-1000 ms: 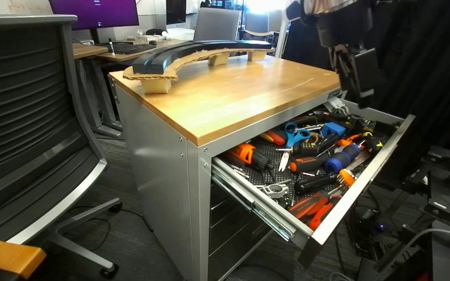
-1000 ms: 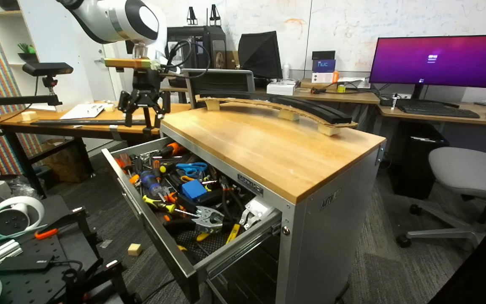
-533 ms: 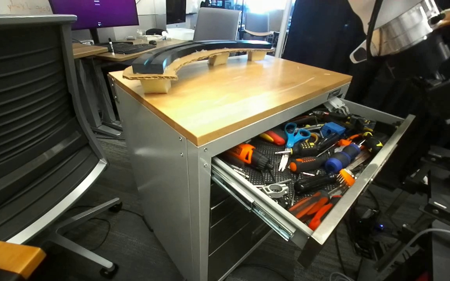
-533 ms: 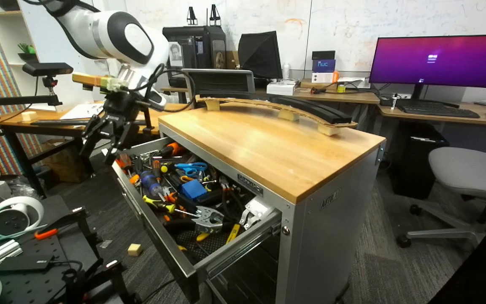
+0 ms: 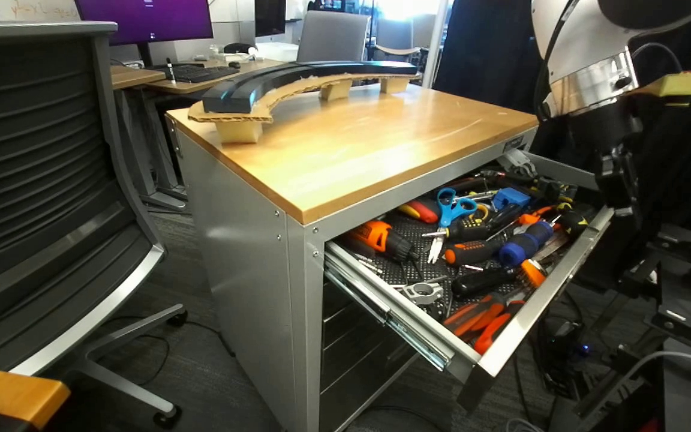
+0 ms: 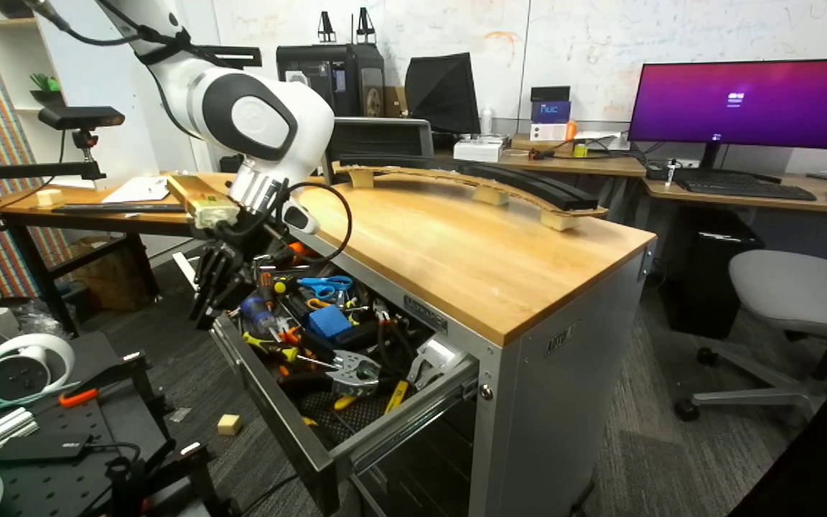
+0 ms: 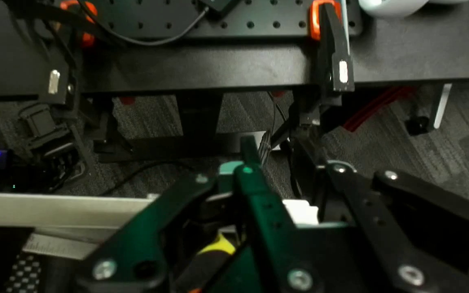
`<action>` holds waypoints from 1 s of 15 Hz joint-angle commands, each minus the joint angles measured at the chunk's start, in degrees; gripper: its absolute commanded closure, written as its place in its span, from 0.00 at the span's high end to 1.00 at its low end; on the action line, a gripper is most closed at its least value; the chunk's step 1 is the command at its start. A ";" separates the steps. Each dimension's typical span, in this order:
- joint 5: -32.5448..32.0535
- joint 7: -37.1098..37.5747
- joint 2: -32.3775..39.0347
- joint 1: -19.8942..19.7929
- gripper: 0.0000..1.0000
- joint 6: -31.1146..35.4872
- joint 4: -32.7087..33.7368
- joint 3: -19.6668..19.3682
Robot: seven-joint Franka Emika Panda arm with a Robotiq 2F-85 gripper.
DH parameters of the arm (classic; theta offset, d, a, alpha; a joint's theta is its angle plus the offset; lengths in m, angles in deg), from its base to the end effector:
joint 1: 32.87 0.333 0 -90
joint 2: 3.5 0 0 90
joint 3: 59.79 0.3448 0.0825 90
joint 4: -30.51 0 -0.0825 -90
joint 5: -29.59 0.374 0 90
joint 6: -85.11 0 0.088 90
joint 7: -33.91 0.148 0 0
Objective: Put the screwdriver in the open drawer then close the drawer
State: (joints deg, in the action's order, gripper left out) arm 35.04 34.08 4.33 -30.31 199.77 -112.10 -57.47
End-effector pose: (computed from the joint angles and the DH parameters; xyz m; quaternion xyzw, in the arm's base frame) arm 0.3681 0.0413 0.2075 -0.9510 -0.0076 0.3082 0.0241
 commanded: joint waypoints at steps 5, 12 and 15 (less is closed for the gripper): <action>-0.17 -1.53 8.91 0.33 0.04 0.08 7.52 1.08; -11.53 2.87 11.01 3.23 0.06 2.24 10.50 0.23; -18.50 5.43 11.77 5.24 0.06 3.20 13.44 0.03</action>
State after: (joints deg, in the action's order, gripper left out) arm 23.65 37.18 13.14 -26.19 200.02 -103.49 -56.61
